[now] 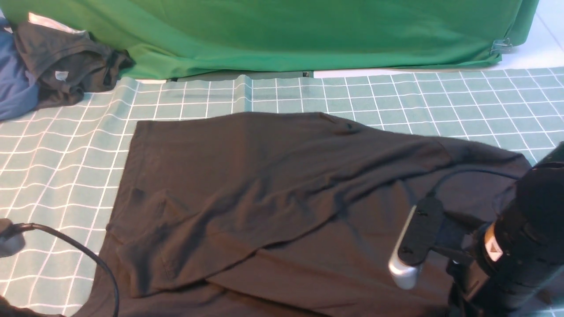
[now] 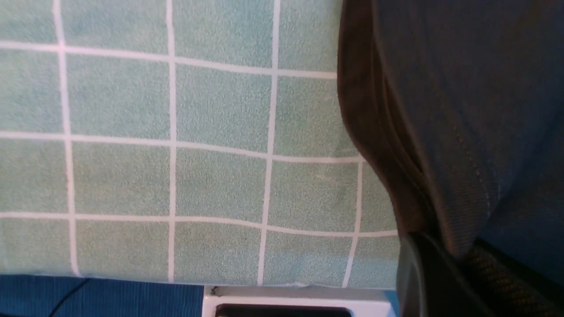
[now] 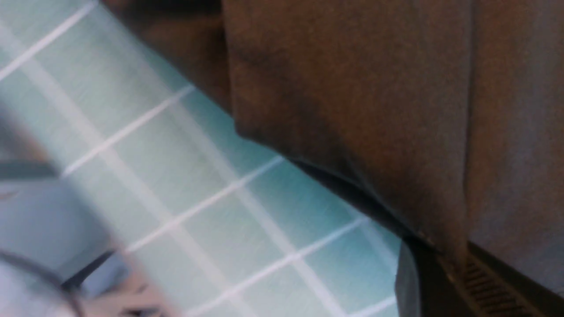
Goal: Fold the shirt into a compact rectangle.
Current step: 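Fold the black garment in half by bringing its near edge over to the far edge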
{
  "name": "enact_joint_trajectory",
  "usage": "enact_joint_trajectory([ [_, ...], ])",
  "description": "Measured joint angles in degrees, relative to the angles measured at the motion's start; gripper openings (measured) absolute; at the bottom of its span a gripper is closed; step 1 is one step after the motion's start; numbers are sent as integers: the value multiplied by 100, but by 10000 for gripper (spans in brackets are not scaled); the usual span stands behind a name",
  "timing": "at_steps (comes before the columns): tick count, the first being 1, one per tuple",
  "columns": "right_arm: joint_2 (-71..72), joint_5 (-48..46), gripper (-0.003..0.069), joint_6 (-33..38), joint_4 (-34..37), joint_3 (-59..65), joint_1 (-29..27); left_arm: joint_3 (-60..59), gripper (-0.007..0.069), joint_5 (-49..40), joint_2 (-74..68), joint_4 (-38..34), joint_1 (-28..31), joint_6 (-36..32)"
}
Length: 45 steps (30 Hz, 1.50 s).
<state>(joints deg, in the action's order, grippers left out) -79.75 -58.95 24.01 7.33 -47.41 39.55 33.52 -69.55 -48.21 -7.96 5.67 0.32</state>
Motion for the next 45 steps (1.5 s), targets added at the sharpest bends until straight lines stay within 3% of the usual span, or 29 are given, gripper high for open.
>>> enact_joint_trajectory([
  [9,136,-138,32,-103,-502,-529,-29,1087,6,386,-659,-7,0,285],
  [15,-195,-28,32,-38,-621,-1473,-760,2387,7,914,-2085,-22,0,292],
  [21,-1011,-8,31,363,-612,-2499,-1354,3778,7,1134,-3506,-43,0,292],
  [31,-3076,-9,31,778,-649,-4580,-1587,5897,7,1245,-5680,31,0,383],
  [39,-4220,-9,31,793,-649,-5768,-1728,6696,8,1303,-6716,460,0,638],
  [45,-4857,220,31,798,-644,-6332,-1779,6857,12,1842,-7064,660,0,852],
])
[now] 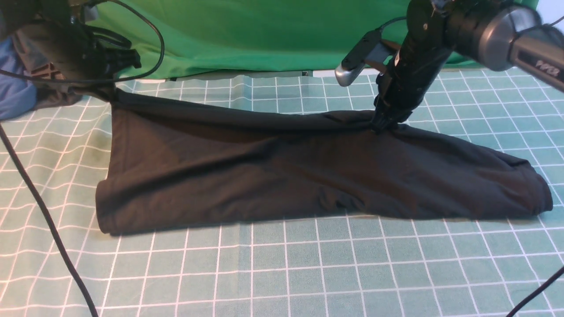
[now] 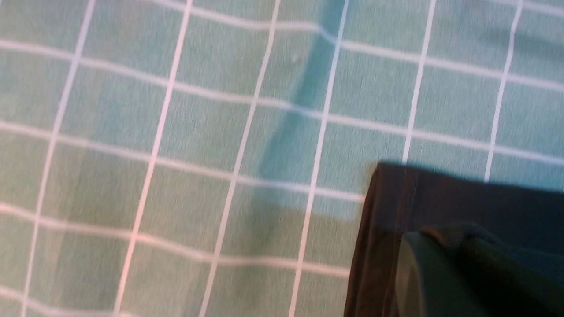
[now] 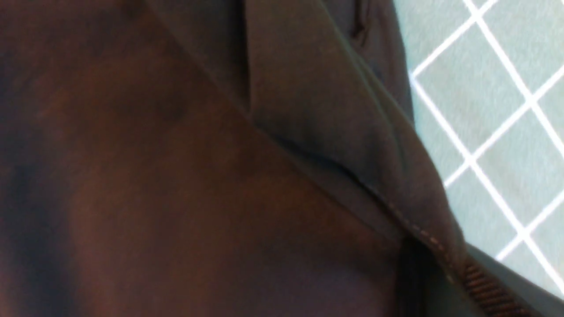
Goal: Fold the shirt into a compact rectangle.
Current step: 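Fold the black garment in half by bringing its near edge over to the far edge, then pull the folded dark garment lengthwise by its ends to straighten it flat on the table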
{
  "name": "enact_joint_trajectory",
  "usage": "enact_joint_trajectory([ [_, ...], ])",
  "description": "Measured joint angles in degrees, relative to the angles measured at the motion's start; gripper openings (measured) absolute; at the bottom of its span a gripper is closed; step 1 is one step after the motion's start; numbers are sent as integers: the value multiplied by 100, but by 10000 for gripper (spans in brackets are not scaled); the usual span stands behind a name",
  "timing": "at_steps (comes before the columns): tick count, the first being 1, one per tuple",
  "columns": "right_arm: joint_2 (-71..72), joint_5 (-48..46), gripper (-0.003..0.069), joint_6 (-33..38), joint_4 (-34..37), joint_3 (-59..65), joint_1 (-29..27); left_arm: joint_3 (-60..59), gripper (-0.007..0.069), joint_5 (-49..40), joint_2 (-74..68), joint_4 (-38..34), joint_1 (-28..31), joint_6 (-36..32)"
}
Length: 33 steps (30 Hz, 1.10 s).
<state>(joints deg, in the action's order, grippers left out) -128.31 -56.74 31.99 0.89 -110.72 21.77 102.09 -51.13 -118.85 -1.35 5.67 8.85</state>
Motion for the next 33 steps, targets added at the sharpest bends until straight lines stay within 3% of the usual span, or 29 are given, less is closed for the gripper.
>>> enact_joint_trajectory([
  [6,-249,409,73,-36,-10,-19,-6,2,20,298,-129,-16,0,17],
  [9,-307,803,164,-326,-22,-19,-6,2,62,420,-170,50,0,23],
  [10,-313,1026,244,-512,-27,-42,-11,15,98,468,-173,99,0,23],
  [14,-313,920,393,-792,-35,-420,-10,219,225,428,-179,244,0,38],
  [18,-313,-4,438,-1232,-89,-1185,-10,695,296,-183,-113,135,0,29],
  [21,-302,-727,374,-1434,162,-1610,-10,949,248,-649,41,-299,-23,-289],
  [24,-282,-1138,160,-1039,1069,-1774,-4,1001,112,-1030,166,-845,-229,-940],
  [26,-343,-1228,68,-793,1724,-1779,22,905,47,-1134,187,-978,-431,-1146],
  [29,-568,-1248,27,-527,2507,-1779,129,584,11,-1180,187,-1071,-747,-1262],
  [33,-969,-1172,18,-309,2758,-1779,300,161,3,-1076,157,-1069,-975,-1338],
])
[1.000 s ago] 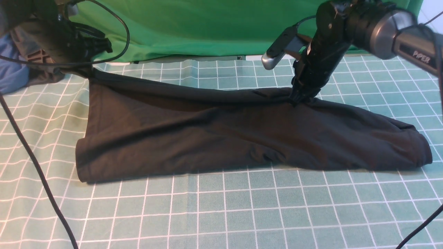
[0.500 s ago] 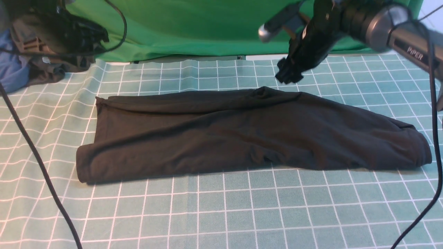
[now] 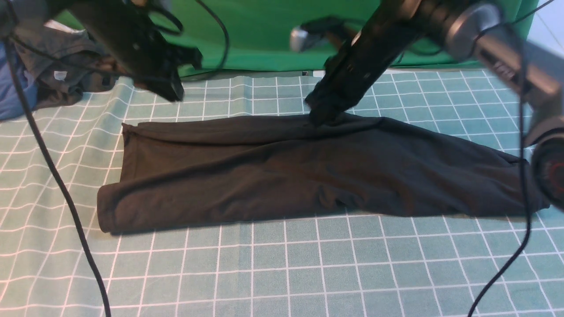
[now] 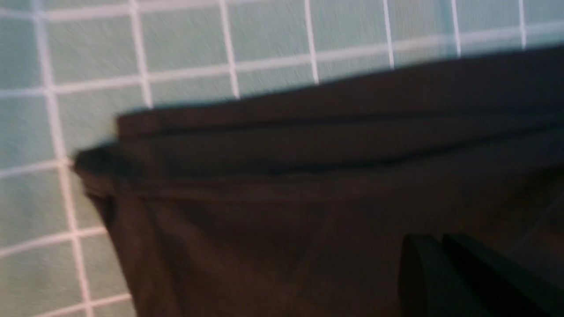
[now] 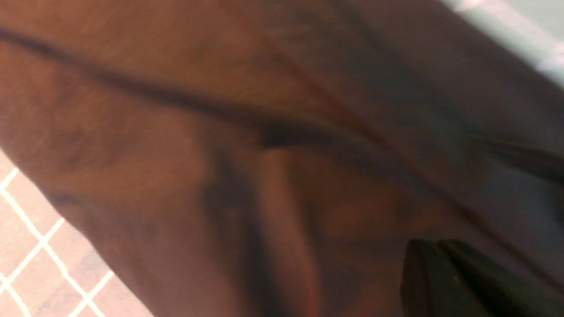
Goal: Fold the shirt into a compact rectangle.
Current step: 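Pull the folded dark garment lengthwise by its ends to straighten it flat on the table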
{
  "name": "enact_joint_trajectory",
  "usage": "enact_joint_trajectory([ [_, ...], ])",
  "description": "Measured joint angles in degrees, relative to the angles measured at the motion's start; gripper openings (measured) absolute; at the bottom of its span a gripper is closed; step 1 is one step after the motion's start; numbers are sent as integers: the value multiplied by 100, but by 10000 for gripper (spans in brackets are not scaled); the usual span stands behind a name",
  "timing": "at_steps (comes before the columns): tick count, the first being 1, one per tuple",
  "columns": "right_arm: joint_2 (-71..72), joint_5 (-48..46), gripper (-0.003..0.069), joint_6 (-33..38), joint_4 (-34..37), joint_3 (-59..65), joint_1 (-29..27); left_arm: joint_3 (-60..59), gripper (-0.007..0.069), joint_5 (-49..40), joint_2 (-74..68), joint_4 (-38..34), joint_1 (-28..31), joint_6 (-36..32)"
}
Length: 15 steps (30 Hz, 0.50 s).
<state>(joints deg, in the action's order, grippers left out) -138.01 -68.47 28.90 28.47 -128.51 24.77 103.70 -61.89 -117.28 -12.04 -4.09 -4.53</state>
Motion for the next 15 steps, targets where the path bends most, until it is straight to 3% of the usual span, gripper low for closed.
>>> enact_joint_trajectory([
  [15,-710,1823,18,-189,-120,0,-39,-335,4,-29,-11,-412,-90,-18],
])
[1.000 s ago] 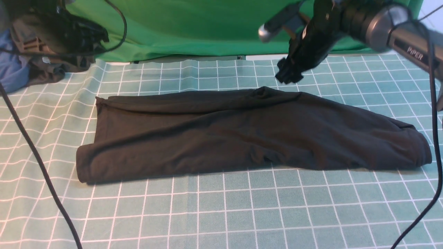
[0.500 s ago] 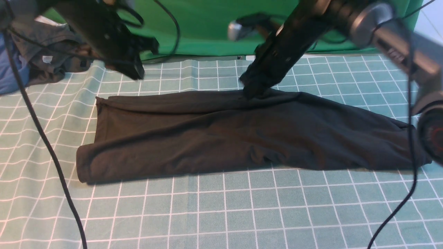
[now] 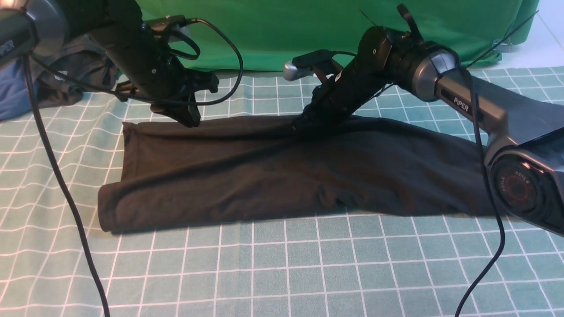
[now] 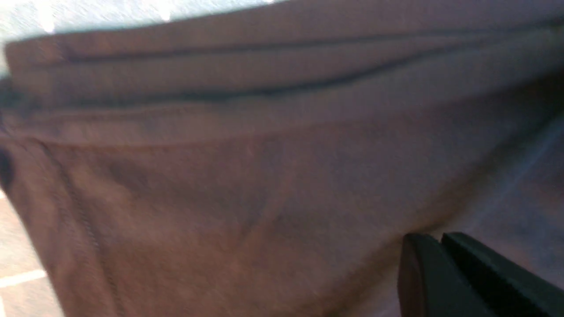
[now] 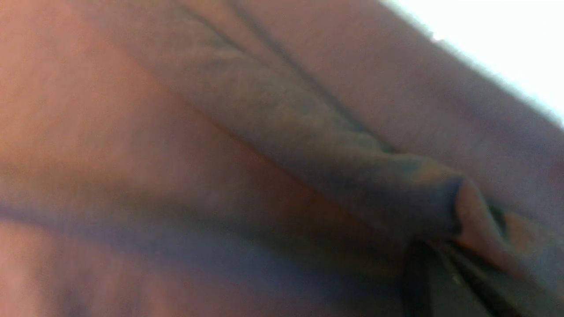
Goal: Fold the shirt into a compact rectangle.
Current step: 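Pull the folded dark garment lengthwise by its ends to straighten it flat on the table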
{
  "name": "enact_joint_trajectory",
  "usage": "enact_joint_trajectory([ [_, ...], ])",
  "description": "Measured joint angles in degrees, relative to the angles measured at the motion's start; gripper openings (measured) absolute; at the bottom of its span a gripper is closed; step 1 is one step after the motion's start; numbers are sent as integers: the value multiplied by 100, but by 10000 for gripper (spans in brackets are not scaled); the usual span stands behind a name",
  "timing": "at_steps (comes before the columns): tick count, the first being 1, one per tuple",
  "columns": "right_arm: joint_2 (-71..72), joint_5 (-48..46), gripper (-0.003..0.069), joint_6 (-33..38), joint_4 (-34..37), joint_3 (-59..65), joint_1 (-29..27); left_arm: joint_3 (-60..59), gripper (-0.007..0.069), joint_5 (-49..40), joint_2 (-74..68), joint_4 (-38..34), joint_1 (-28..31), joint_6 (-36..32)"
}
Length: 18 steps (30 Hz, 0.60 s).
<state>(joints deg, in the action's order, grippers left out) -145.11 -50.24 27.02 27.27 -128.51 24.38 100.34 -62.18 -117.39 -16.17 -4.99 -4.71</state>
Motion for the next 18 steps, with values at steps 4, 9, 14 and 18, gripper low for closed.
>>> enact_joint_trajectory([
  [4,6,344,21,-169,-125,-162,-122,0,4,-145,0,-108,-5,0],
  [9,247,-665,25,-413,-278,-696,-277,0,6,-326,0,-148,-12,0],
  [14,689,-1814,22,-804,-1062,-1044,-271,-6,6,-697,19,-131,-11,-75],
  [18,1301,-1900,22,-1172,-1623,-821,-414,-272,6,-713,395,-38,-11,-128],
])
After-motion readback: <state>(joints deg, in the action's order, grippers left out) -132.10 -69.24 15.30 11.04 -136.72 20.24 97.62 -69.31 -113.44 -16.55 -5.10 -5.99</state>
